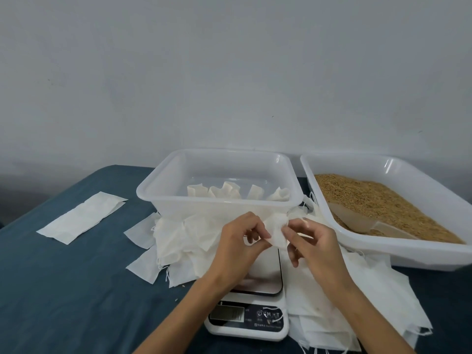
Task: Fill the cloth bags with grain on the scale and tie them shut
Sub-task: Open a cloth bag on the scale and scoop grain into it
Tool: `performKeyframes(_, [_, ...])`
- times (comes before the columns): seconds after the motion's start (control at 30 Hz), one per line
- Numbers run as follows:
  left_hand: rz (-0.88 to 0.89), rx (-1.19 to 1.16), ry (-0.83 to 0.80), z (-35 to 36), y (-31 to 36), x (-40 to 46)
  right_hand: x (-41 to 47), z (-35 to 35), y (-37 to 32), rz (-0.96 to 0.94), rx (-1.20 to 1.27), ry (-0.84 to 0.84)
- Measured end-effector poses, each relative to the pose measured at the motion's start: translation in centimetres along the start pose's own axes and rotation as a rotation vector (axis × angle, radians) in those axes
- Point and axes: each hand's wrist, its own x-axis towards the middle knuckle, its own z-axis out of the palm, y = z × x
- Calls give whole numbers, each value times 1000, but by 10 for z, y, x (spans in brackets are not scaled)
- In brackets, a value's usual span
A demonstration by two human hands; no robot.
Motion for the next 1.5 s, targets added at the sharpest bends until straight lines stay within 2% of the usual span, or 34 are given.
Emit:
performKeyframes(0.1, [18,40,-5,-1,7,-1,-1,-3,2,-88,-75,14])
performKeyframes(0.33, [-128,-180,-119,-3,5,1,-5,4,2,-163,-103,11])
performKeyframes(0.43, [-120,-213,-58,-5,-1,4,-7,6,1,-212,-201,7])
performKeyframes(0.57, [-116,-276,10,-9,-1,8,-4,5,4,-258,-246,88])
performKeyframes(0.67, [-173,-436,150,-23,1,15,1,-1,0,-218,-145,149])
performKeyframes(0.77, [-254,-637,260,-38,0,21,3,-6,-7,-147,28,129])
performKeyframes(0.87, [-242,-548,137,-30,2,17,1,-2,-7,-95,140,57])
performKeyframes(0.97, [-297,-466,-91,-21,3,12,-1,-3,-5,-76,106,4])
performKeyframes(1.03, [-358,-513,-164,-21,2,11,0,-5,-3,-95,46,-5])
performKeyframes(1.13, [-354,-533,-111,-23,-5,11,-1,-4,-2,-124,-19,78])
performKeyframes(1.27, [-321,-491,-45,-24,-9,14,0,-6,1,-189,-234,259])
performKeyframes(1.5, [-270,-376,-69,-20,-8,12,-4,-3,0,-179,-157,117])
